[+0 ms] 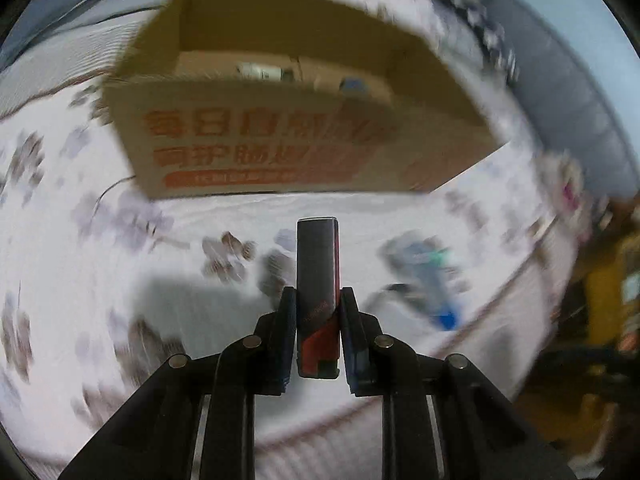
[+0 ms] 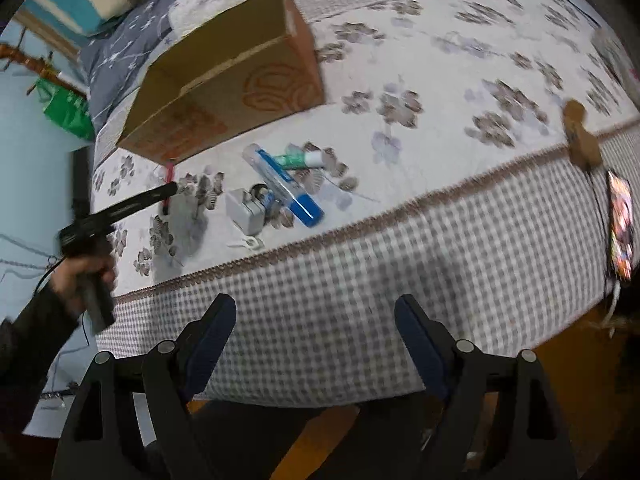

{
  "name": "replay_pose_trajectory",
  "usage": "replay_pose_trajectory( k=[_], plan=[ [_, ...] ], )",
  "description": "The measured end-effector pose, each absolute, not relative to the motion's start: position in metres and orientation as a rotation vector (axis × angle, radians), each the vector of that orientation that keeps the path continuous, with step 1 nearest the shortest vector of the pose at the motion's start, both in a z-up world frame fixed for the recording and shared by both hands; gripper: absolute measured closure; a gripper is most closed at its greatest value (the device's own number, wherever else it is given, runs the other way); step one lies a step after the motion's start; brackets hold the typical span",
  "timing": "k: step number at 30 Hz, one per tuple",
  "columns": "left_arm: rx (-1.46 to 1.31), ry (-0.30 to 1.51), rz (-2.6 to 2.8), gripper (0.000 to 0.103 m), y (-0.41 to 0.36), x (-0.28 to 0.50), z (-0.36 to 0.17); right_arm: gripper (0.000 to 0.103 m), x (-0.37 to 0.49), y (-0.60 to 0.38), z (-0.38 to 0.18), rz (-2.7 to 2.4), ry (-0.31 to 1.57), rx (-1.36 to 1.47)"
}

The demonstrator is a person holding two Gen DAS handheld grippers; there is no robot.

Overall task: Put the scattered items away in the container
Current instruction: 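Grasp the red lighter with the left tool, then carry the red lighter into the box with the left tool while the right tool grasps the blue-capped bottle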

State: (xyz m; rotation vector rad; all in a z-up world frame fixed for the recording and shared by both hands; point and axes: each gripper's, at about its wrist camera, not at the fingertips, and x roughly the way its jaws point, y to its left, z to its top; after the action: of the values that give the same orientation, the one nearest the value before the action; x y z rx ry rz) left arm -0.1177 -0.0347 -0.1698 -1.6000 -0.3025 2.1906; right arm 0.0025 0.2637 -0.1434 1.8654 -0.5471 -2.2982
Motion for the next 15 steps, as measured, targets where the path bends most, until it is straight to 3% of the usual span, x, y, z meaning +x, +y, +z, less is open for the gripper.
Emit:
replay_pose_trajectory(
  k=[7,15],
  plan=[
    [-1.537,-0.410,2.222,0.084,-0.036,-0.043,-0.103,0.000,-0.062,0.233,-0.200,-2.224,-0.335,1.845],
    [-1.609,-0.495,2.251,0.084,-0.028,0.013,-0.090,0.000,-0.113,0.201,-0.271,-2.105,-0.254,1.912]
  ],
)
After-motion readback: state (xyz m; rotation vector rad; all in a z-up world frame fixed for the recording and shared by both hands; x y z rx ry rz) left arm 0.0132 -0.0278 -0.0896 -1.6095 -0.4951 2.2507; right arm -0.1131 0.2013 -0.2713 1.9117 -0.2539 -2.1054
